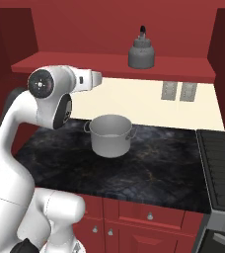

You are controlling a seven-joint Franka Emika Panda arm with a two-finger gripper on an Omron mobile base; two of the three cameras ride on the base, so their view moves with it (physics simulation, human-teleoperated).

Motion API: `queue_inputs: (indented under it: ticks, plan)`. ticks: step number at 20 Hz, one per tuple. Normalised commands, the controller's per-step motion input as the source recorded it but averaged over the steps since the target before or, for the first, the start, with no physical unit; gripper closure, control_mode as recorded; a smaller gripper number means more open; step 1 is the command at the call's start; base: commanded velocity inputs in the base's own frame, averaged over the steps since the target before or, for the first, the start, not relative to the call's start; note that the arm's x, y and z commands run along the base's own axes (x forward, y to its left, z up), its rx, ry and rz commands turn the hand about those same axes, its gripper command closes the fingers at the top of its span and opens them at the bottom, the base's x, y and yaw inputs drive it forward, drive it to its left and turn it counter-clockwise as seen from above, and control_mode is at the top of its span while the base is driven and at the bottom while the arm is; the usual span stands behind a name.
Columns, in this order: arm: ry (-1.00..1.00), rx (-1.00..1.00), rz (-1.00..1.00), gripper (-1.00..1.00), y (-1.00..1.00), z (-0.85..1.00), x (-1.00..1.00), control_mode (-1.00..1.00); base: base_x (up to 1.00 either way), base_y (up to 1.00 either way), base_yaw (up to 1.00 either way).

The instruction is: Pick the kettle from the cabinet and place it on a stove burner. Then pick the pot from the counter and place it on another stove burner. Finally, turn both burners on.

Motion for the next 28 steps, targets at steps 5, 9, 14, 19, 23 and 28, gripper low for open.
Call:
queue_inputs:
  ticks: [5, 9, 14, 19, 23, 28]
  plan:
    - [-0.09, 0.0, 0.0, -1.0, -0.15, 0.33, 0.0, -1.0, 0.0, 0.0, 0.0]
    - [-0.06, 0.0, 0.0, -1.0, -0.15, 0.35, 0.0, -1.0, 0.0, 0.0, 0.0]
    - [-0.05, 0.0, 0.0, -1.0, -0.2, 0.32, 0.0, -1.0, 0.0, 0.0, 0.0]
    - [-0.04, 0.0, 0.0, -1.0, -0.21, 0.27, 0.0, -1.0, 0.0, 0.0, 0.0]
    - [-0.01, 0.0, 0.0, -1.0, -0.18, 0.12, 0.04, -1.0, 0.0, 0.0, 0.0]
    - [0.0, 0.0, 0.0, -1.0, -0.1, 0.07, 0.06, -1.0, 0.0, 0.0, 0.0]
